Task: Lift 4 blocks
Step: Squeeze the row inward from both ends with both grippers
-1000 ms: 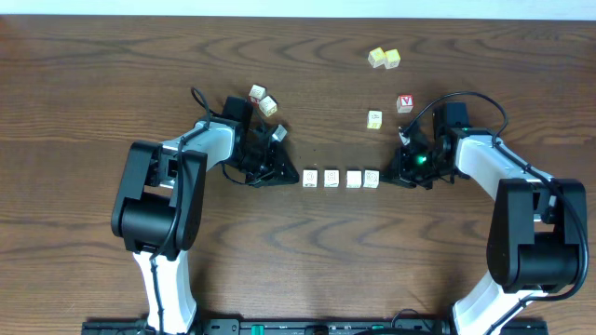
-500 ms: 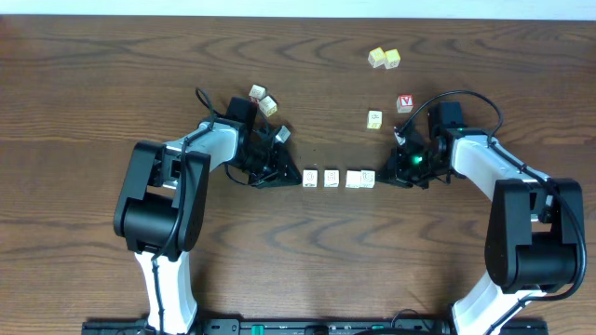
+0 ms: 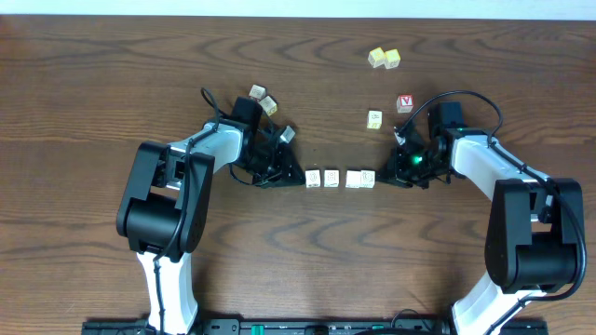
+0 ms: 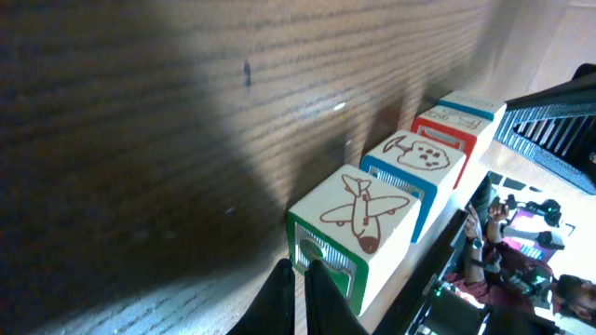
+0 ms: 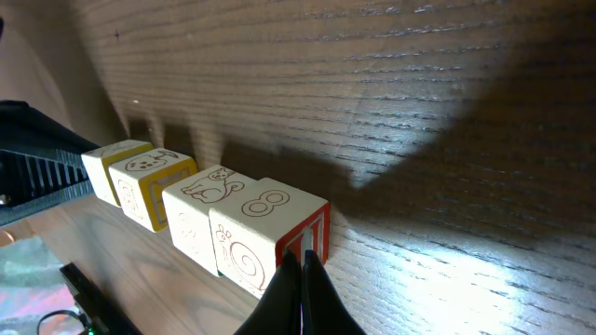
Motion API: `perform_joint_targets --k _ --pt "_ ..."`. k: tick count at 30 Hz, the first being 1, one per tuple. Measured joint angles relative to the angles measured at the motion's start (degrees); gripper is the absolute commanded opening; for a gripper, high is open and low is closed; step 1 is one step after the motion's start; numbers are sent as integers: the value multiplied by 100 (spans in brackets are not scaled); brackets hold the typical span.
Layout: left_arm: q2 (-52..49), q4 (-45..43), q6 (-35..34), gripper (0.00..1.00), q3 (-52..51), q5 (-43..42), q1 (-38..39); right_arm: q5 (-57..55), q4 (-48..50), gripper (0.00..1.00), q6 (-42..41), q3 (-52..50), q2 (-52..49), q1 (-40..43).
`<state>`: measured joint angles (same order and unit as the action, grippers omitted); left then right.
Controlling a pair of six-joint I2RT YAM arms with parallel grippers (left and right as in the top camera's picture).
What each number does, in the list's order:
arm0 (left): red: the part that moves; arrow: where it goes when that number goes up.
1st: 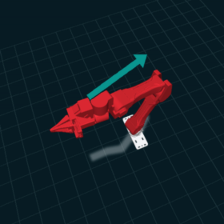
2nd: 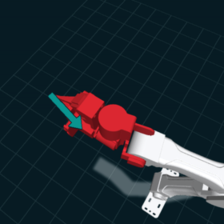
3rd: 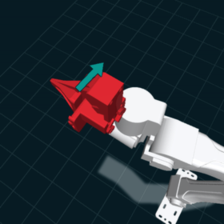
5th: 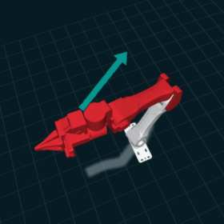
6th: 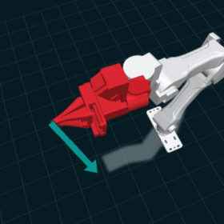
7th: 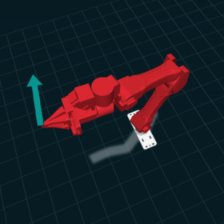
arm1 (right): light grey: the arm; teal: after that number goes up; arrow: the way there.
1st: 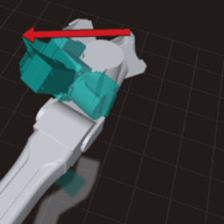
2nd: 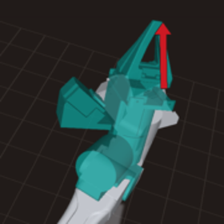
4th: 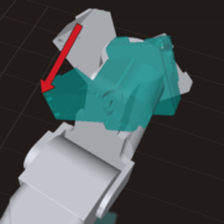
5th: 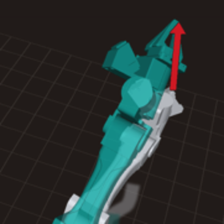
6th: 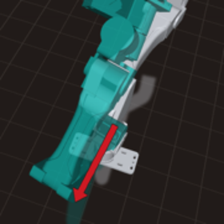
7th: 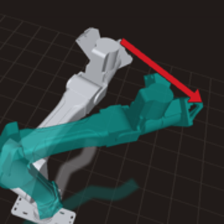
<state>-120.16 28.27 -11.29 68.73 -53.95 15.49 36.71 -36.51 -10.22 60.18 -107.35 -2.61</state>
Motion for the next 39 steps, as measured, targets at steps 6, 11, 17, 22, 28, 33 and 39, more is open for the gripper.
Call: perform_joint_targets --k 6,11,17,22,28,33,39 --pt "0 -94 -87 7 0 -2 0 2 2 1 0 0 0 0" --pt "0 -144 -96 7 0 -13 22 2 22 1 0 0 0 0" --pt "0 -306 -249 7 0 -17 208 4 20 1 0 0 0 0" --pt "0 -367 -352 7 0 -17 258 4 0 1 0 0 0 0" --pt "0 -426 -389 7 0 -15 258 2 42 1 0 -17 0 -131" --pt "0 -474 -393 7 0 -11 240 -9 168 1 0 -33 0 -236" --pt "0 -472 -393 7 0 -4 236 -26 245 1 -2 -33 0 -256"
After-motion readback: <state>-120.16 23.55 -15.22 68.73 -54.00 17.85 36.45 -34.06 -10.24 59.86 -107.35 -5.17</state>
